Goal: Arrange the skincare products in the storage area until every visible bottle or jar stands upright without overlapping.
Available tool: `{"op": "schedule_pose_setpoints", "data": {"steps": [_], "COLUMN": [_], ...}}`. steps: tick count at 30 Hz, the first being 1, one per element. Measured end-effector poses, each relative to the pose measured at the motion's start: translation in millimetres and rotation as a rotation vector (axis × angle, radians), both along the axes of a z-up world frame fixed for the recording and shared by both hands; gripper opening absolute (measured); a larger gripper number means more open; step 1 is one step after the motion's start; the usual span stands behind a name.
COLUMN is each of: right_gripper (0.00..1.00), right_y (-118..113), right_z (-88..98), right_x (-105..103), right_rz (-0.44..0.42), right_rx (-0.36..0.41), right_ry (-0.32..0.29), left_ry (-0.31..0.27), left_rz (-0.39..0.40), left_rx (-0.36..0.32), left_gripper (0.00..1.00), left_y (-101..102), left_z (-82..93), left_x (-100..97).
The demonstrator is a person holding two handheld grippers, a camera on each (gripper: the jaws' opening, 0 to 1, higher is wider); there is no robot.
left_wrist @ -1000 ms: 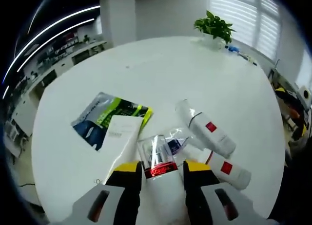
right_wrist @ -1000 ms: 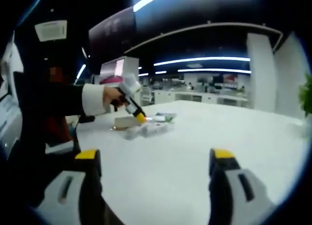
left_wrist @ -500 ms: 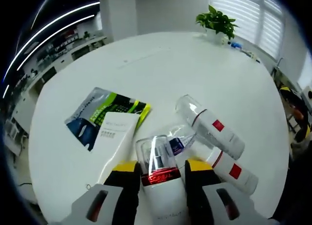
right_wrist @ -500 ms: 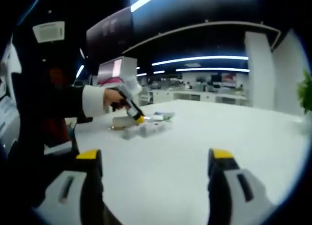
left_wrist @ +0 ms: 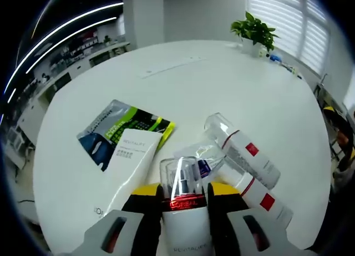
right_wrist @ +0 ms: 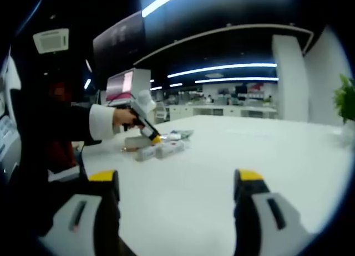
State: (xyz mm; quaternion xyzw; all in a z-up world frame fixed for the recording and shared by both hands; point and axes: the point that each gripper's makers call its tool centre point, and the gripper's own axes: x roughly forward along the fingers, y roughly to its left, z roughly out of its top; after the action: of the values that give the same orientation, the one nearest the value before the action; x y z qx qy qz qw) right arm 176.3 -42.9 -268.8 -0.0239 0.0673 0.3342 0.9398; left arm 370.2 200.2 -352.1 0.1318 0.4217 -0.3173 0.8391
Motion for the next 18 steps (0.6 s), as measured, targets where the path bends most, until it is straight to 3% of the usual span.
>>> {"op": "schedule_pose_setpoints", "data": {"steps": [8, 18], "right_gripper": [0.85, 0.85], "right_y": [0.2, 4.9], "right_z": [6.7, 17.4], "right_x": [-0.3, -6.0], "right_rz": [-0.001, 0.01], "right_rx": [0.013, 0.004], "right_ry": [-0.017, -0.049], "left_ry": [-0.005, -0.053], "left_rz": [-0.014, -0.049], "left_rx": [0.011, 0.008], "left_gripper": [0.31, 0.31], "left_y": [-2.6, -1.6], "left_z": [4.3, 37.8], "left_x": [-9.9, -26.2]}}
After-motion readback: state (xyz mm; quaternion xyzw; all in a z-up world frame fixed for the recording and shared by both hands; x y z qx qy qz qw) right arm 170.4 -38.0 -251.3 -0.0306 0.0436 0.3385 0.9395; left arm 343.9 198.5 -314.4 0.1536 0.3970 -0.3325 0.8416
